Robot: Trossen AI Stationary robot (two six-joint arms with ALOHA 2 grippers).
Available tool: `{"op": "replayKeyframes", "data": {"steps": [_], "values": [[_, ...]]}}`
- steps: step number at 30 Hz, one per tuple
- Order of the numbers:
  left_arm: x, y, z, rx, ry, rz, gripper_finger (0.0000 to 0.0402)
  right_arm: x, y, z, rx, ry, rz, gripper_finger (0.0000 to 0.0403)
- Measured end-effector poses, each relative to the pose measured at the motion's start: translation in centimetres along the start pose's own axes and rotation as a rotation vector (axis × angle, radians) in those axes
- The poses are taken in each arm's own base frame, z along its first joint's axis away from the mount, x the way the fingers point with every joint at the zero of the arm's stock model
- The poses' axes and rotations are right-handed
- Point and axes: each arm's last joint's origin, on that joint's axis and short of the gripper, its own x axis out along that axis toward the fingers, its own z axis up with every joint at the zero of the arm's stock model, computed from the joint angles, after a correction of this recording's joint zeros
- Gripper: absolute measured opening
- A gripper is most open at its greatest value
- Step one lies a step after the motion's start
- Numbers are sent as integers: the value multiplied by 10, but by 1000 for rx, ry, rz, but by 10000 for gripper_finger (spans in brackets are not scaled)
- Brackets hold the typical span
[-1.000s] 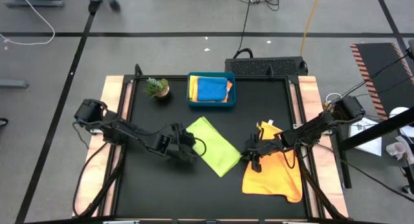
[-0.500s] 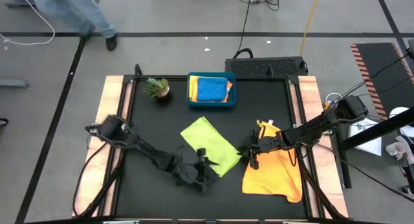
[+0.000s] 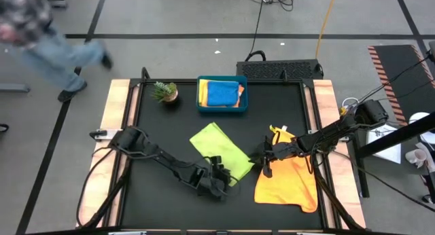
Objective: Fold microfiber towels
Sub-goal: Fold the green microfiber cloth
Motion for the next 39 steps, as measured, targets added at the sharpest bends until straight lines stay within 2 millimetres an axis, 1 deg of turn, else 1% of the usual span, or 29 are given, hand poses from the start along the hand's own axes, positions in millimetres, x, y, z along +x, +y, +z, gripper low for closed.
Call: {"op": "replayKeyframes", "data": {"steps": [4,7,11,13,16,17,23,28,35,39], "values": [[-5,-9,-3,34,46,-122,198,0,0,0,-6,-4,0,95],[-9,-14,-7,54,73,-142,198,0,0,0,-6,-4,-1,95],[-19,-19,-3,104,47,-148,198,0,0,1,-9,-8,0,95],[-26,-21,0,112,28,-141,198,0,0,1,-9,-10,0,95],[-38,-18,14,90,-29,-140,198,0,0,1,-9,-12,1,95],[-40,-17,15,96,-31,-139,198,0,0,1,-9,-12,1,95],[-44,-23,10,162,-5,-186,198,0,0,1,-5,-10,1,95],[-44,-32,1,271,19,-202,198,0,0,1,-5,-12,1,95],[-51,-41,0,392,-12,-212,198,0,1,2,-4,-18,3,95],[-47,-45,-5,445,-10,-195,198,0,1,2,-4,-18,3,95]]}}
